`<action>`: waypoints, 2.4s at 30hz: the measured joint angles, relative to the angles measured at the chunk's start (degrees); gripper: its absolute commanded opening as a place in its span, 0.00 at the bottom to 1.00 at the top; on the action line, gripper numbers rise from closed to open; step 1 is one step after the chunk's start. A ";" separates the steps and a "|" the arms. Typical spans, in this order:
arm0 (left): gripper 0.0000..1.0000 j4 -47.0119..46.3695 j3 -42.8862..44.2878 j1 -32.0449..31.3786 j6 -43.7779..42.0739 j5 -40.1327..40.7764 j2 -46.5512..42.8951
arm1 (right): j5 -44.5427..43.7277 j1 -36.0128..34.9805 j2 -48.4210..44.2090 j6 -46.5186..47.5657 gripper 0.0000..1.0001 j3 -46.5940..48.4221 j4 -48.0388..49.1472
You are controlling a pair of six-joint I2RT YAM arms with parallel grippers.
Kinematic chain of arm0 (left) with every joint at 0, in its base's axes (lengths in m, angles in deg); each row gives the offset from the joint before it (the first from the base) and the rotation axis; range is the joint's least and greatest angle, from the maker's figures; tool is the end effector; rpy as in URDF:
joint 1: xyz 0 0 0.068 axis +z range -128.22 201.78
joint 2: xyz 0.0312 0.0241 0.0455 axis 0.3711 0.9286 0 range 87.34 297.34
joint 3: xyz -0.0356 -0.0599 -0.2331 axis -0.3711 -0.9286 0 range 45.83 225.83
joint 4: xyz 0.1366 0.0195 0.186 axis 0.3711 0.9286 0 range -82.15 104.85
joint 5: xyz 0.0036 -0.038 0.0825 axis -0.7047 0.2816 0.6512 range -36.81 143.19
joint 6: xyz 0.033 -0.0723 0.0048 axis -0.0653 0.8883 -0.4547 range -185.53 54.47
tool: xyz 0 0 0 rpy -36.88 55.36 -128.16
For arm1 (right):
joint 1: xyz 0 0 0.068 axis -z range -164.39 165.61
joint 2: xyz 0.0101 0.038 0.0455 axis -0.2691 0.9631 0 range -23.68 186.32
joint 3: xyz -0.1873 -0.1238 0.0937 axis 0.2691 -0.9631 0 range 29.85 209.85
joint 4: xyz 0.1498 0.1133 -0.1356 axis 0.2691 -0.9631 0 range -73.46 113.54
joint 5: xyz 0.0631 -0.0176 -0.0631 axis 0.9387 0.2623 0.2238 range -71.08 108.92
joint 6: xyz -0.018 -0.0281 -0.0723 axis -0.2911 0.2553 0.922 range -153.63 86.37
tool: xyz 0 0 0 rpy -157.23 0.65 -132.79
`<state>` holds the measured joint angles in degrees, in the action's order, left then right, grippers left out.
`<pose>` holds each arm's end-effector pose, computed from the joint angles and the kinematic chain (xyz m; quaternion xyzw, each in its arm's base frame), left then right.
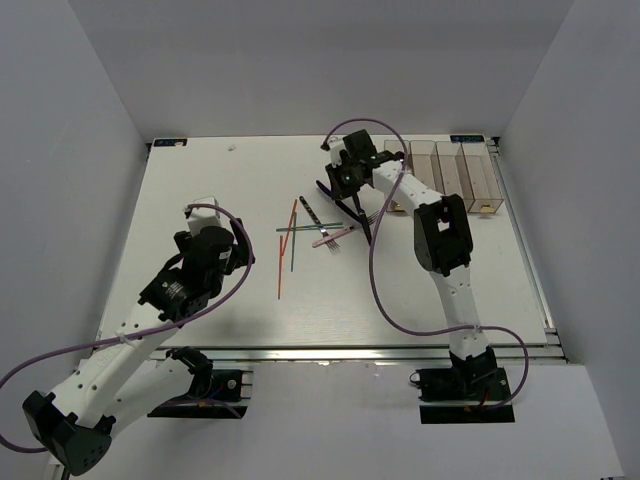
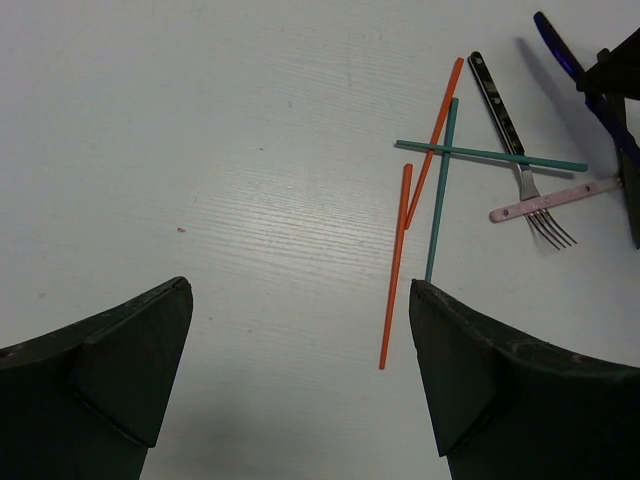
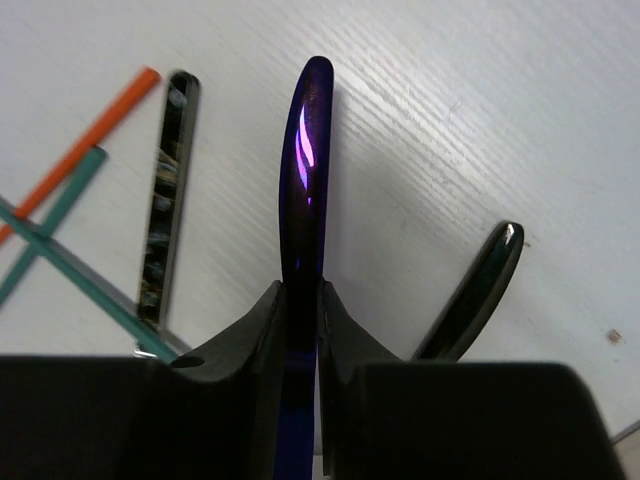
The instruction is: Sort the eating utensils into containers
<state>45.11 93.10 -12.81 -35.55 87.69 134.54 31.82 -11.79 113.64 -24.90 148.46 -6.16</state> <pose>0.1687 -0.0692 0.2661 -0.0974 0.8600 -0.0024 0.5009 0.4422 0.2464 0.1548 -0.3260 0.8708 0.1609 0.3311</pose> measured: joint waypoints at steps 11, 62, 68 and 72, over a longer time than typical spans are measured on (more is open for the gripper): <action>0.98 0.00 0.00 0.00 0.02 0.00 -0.24 | -1.90 2.12 -10.54 -4.96 0.00 -0.63 1.92; 0.98 -0.42 0.00 0.00 -0.44 -0.92 1.99 | -13.09 10.03 -17.27 -12.33 0.61 -6.16 3.10; 0.98 -0.42 0.00 0.00 -0.44 -0.96 1.90 | -12.98 2.73 -15.65 -11.32 0.60 -6.62 0.61; 0.98 -0.44 0.00 0.00 -0.44 -1.11 1.84 | -13.86 1.66 -12.79 -11.37 0.58 -6.51 -2.75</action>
<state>44.67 93.10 -12.81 -35.99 86.58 136.38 17.97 -10.13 100.85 -36.27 141.95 -8.91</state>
